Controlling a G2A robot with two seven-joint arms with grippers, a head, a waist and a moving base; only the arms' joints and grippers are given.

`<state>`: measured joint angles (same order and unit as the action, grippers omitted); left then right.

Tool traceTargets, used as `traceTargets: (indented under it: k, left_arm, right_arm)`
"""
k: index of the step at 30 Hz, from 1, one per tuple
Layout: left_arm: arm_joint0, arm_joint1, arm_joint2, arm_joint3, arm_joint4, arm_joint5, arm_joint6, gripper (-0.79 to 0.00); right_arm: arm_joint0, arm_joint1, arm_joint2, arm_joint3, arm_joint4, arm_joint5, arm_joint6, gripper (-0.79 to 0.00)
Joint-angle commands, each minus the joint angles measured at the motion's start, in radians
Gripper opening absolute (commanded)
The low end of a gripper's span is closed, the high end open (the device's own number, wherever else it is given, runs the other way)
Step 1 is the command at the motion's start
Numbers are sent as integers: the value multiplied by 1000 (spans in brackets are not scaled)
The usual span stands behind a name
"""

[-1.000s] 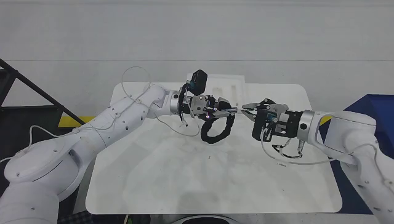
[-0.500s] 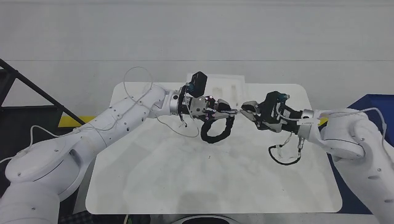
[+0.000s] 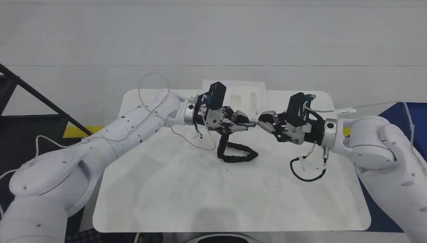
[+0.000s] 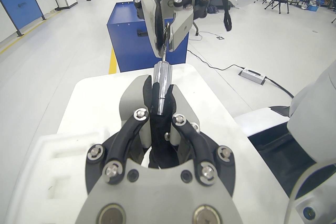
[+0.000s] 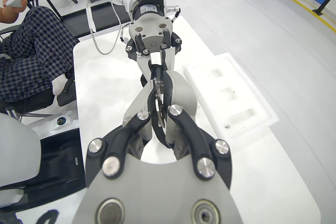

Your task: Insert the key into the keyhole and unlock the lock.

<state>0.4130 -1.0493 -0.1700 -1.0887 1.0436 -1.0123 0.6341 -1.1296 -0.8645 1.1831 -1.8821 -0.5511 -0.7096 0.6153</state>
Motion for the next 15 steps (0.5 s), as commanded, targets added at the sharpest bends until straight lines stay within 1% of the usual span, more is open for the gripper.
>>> traceTargets:
  k: [1,3,6,9,11,15]
  left_arm:
    - [11,-2,0,12,40,0,-39,-785]
    - [29,-3,0,20,57,0,-83,-785]
    - [63,-4,0,6,63,0,-160,-785]
    - [97,-1,0,-14,45,0,-266,-785]
    - [117,1,0,-22,27,0,-369,-785]
    - [151,1,0,-45,-80,0,-574,-785]
  right_arm:
    - [-3,4,19,-8,-31,-13,7,0]
    - [-13,10,42,-16,-55,-30,23,0]
    - [-37,19,86,-31,-78,-54,42,0]
    - [-66,30,134,-48,-90,-67,70,0]
    - [-86,37,165,-62,-89,-75,87,0]
    - [-117,47,213,-88,-85,-89,113,0]
